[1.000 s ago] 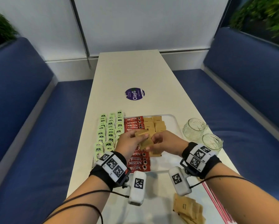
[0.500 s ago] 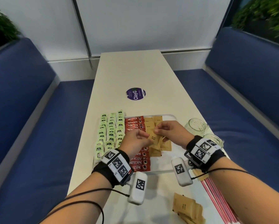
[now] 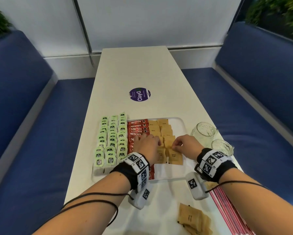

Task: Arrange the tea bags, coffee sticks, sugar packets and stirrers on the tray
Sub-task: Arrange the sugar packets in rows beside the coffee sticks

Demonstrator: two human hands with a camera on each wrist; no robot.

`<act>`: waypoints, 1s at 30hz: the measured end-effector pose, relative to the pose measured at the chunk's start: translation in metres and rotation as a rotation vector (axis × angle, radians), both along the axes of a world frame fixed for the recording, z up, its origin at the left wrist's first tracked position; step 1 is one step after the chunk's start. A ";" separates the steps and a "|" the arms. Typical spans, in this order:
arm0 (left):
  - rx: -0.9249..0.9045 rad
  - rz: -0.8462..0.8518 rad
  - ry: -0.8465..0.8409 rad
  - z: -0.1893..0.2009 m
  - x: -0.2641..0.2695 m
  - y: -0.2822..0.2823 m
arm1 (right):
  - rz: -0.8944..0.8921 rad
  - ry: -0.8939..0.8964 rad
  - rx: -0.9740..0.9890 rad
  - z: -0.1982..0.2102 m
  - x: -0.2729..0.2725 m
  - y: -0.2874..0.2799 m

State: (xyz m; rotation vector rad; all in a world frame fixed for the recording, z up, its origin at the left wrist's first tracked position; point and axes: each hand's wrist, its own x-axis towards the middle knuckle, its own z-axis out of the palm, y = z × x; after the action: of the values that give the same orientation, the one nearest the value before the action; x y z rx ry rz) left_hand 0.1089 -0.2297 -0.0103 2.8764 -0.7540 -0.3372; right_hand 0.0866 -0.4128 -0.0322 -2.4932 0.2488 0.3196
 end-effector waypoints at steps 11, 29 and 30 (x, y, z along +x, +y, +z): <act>0.138 -0.049 -0.059 -0.018 0.001 -0.010 | 0.030 -0.025 0.028 -0.006 -0.006 0.002; 0.102 -0.031 -0.055 -0.006 -0.004 -0.005 | -0.062 -0.011 0.004 -0.001 -0.004 -0.007; 0.062 -0.034 -0.065 -0.001 -0.008 -0.004 | -0.068 -0.023 0.015 0.003 -0.011 -0.007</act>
State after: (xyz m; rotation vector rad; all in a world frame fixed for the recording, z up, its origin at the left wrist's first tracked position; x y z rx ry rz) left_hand 0.1007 -0.2335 -0.0112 2.9490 -0.8184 -0.2767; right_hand 0.0756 -0.4200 -0.0289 -2.4661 0.3200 0.2637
